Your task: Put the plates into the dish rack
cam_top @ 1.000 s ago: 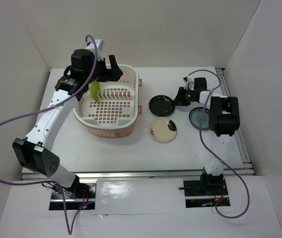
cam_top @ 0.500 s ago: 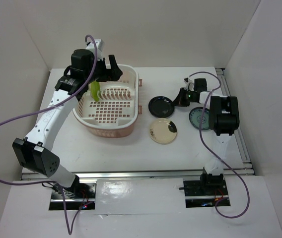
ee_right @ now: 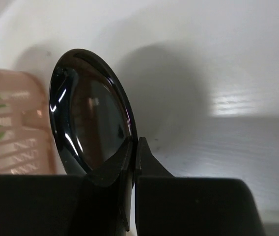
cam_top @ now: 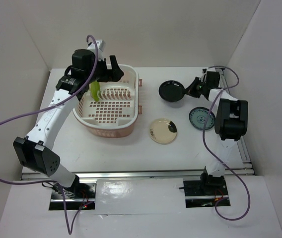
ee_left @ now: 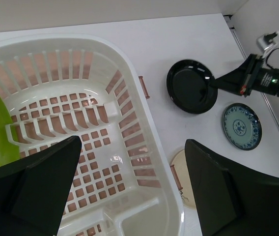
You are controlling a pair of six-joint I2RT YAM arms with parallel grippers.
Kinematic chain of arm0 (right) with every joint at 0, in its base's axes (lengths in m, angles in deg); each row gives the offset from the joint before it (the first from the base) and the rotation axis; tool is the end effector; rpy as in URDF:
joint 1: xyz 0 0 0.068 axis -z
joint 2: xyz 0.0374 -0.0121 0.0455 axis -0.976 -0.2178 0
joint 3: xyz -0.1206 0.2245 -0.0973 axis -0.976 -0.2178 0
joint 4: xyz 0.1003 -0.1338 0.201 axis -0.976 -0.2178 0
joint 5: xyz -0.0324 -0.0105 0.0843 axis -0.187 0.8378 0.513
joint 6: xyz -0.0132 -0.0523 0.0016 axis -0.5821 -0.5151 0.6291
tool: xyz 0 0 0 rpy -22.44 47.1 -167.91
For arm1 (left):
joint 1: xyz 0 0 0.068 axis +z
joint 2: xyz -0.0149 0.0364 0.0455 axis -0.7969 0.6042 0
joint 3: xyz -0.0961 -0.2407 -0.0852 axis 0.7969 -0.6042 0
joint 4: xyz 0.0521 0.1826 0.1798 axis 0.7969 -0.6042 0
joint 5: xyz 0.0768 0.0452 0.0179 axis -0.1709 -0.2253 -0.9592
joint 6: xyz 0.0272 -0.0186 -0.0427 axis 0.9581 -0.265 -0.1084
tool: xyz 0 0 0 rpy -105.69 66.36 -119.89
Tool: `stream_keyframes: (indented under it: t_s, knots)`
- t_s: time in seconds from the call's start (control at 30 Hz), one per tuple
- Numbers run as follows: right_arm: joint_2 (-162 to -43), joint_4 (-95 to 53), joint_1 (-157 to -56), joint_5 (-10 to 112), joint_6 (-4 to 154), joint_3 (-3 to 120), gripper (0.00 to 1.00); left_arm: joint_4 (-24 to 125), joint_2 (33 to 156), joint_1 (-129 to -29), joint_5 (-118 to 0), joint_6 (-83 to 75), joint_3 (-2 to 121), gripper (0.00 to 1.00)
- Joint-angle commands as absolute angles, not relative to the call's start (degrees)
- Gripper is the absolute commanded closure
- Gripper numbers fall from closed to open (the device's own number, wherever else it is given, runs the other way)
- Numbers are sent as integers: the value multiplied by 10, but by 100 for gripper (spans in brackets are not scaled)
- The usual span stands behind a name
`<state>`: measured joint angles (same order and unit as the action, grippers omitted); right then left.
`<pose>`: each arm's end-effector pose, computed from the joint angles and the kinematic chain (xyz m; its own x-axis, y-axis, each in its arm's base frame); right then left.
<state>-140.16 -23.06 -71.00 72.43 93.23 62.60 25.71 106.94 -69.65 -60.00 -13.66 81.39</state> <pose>0.4529 -0.0334 0.1703 -0.7106 0.4499 -0.5410 0.0334 0.7896 0.6127 0.3370 -0.1068 0.4326 -0.3972 -0.2558 -0.8813 0.2812 0.8802 -0.3822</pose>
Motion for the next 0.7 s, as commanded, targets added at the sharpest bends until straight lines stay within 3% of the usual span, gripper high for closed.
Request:
stream_keyframes:
  t_s: [0.0, 0.23, 0.67]
  knots:
    - [-1309, -162, -715, 720, 962, 634, 100, 274, 1083, -698, -574, -146, 834, 0]
    - [-1248, -124, -756, 871, 938, 656, 100, 269, 1126, -729, -557, -146, 876, 0]
    - [-1194, -81, -837, 960, 946, 669, 100, 263, 1181, -759, -552, -146, 922, 0]
